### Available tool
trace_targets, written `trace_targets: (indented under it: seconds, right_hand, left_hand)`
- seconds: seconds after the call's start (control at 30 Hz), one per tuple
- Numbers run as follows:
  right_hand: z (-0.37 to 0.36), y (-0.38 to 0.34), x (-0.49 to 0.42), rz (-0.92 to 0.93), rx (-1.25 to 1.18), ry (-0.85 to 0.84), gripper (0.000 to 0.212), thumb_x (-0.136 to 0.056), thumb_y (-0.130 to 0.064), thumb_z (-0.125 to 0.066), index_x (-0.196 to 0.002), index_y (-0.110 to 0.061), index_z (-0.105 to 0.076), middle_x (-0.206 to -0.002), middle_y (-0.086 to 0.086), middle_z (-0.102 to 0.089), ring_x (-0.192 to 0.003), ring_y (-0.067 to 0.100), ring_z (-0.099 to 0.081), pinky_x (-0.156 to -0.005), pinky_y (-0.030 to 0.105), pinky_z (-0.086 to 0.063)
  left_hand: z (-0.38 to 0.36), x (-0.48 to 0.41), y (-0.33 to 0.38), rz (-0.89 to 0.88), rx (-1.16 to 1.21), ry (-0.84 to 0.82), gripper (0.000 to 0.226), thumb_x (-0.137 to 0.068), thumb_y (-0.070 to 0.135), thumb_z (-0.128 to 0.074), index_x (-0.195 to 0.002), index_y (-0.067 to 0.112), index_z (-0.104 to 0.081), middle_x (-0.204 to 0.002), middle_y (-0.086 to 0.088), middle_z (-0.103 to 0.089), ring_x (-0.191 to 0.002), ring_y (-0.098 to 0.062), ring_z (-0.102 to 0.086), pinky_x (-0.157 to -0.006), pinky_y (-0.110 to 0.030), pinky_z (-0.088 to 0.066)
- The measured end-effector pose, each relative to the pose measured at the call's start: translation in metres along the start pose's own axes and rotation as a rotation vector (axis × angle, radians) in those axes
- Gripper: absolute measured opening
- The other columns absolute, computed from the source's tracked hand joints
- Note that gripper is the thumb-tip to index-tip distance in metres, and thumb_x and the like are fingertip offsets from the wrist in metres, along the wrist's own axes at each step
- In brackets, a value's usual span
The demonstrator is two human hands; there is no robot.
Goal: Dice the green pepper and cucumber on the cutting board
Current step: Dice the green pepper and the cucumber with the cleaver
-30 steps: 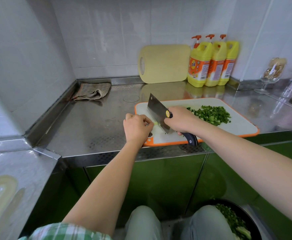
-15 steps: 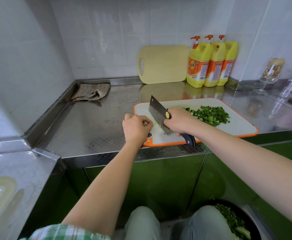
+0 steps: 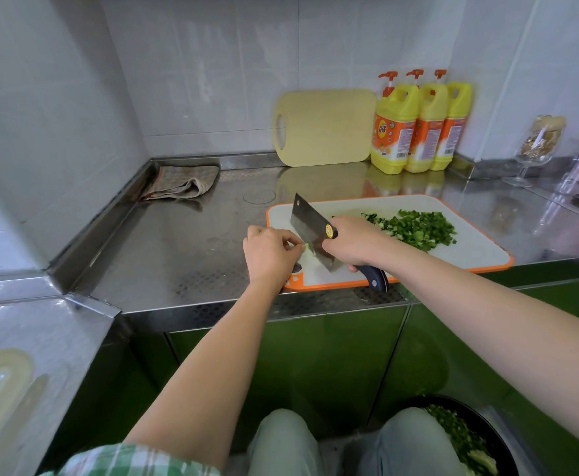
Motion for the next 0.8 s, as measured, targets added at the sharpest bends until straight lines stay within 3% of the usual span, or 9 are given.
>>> trace_targets:
  seconds: [0.2,0.37,0.6,0.8]
  right_hand:
    - [0.004,-0.002,0.000,0.026,-0.062,0.072,0.011,-0.094,-0.019,-0.046,-0.087,-0.011,-0.045,-0.073,0.006,-0.051,-0.042,0.020,-0.055,-0.042,0.021,-0.033]
    - [-0.004,-0.002,0.002,0.017,0.002,-0.022,0.018,-0.093,-0.016,-0.044,-0.076,-0.015,-0.038,-0.063,0.005,-0.048,-0.038,0.018,-0.051,-0.041,0.021,-0.032]
    - [0.008,-0.007,0.001,0.054,-0.071,0.106,0.021,-0.094,-0.019,-0.045,-0.075,-0.016,-0.037,-0.070,0.004,-0.048,-0.044,0.022,-0.057,-0.043,0.023,-0.035]
    - [-0.006,-0.005,0.001,0.031,0.031,0.050,0.013,-0.092,-0.018,-0.044,-0.080,-0.013,-0.041,-0.065,0.005,-0.054,-0.041,0.020,-0.056,-0.044,0.023,-0.036]
  left_hand:
    - [0.000,0.000,0.000,-0.009,0.004,0.003,0.009,-0.081,0.037,-0.072,-0.081,0.029,-0.076,-0.065,0.013,-0.058,-0.099,-0.020,-0.042,-0.086,-0.035,-0.042]
    - [0.001,0.001,-0.001,0.002,0.013,0.010,0.008,-0.081,0.030,-0.069,-0.078,0.027,-0.075,-0.069,0.009,-0.064,-0.099,-0.021,-0.043,-0.086,-0.036,-0.042]
    - [0.006,0.002,-0.006,0.083,0.101,0.069,0.014,-0.082,0.023,-0.058,-0.077,0.021,-0.071,-0.069,0.005,-0.067,-0.099,-0.022,-0.043,-0.087,-0.038,-0.044]
    - [0.005,0.003,-0.009,0.101,0.134,0.061,0.014,-0.081,0.022,-0.058,-0.075,0.020,-0.071,-0.066,0.005,-0.066,-0.097,-0.021,-0.041,-0.086,-0.041,-0.046]
Point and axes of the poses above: each hand's wrist, its own x-axis away from the middle knuckle, its own z-axis out of the back of the hand, y = z × x, the point moved 8 cm from there along -x, towards the middle knuckle
